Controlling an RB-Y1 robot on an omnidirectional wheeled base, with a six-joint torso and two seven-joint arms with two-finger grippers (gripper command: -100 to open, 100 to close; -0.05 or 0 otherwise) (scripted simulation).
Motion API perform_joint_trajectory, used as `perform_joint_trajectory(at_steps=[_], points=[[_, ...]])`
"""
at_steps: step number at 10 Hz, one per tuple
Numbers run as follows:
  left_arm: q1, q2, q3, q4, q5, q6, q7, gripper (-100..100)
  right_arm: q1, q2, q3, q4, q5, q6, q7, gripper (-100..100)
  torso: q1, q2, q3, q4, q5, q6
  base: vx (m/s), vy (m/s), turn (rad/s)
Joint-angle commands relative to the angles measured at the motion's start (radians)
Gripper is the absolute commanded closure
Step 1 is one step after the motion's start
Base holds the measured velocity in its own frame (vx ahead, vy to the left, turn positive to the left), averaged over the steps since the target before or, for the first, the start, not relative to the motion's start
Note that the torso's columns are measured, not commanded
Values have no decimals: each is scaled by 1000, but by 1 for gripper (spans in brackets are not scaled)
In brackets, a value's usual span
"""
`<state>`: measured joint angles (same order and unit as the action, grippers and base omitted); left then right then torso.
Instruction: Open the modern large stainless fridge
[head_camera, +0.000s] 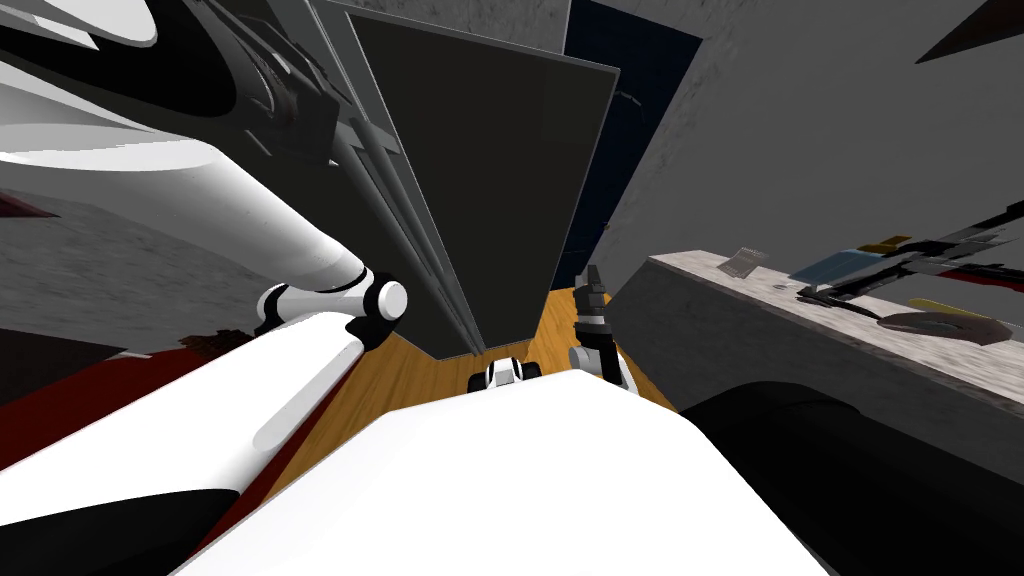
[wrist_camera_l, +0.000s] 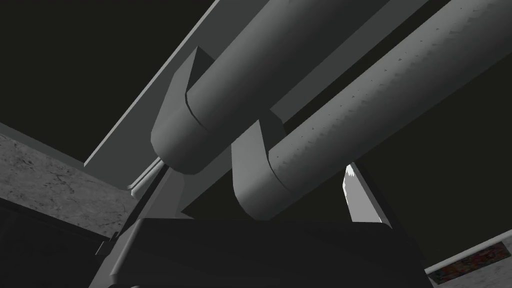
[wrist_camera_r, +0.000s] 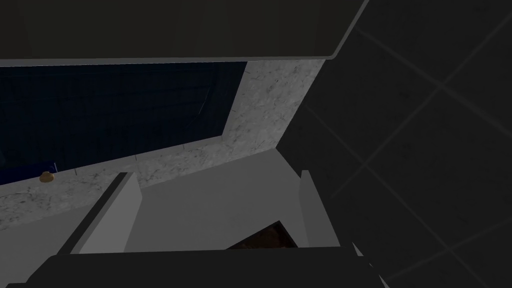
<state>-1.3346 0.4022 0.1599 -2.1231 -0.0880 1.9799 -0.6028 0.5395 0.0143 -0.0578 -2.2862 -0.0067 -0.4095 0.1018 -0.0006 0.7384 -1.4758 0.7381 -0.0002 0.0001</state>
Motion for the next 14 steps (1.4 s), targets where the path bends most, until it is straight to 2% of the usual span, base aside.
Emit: perform_joint_trajectory(at_steps=[1,6,7,8,13,14], points=[[10,9,19,38,10,-48,-10,-100,0,0,0,0,0,0,0,0,0,0,0,0,0,0,-11,-17,-16],[23,20,46,104,23,-125,-23,-100,0,0,0,0,0,0,0,0,1,-1,0,0,0,0,-10,-13,-14],[21,18,42,97,21,-115,-20,-100,0,0,0,0,0,0,0,0,1,-1,0,0,0,0,-5,-6,-2],[15,13,30,64,16,-79,-15,100,0,0,0,0,0,0,0,0,1,-1,0,0,0,0,10,12,51],[-2,-1,-2,-15,0,14,0,100,0,0,0,0,0,0,0,0,-7,3,3,-1,-3,2,20,26,19],[0,6,6,-9,1,-5,-3,100,0,0,0,0,0,0,0,0,-8,3,3,-1,-3,2,5,12,15]])
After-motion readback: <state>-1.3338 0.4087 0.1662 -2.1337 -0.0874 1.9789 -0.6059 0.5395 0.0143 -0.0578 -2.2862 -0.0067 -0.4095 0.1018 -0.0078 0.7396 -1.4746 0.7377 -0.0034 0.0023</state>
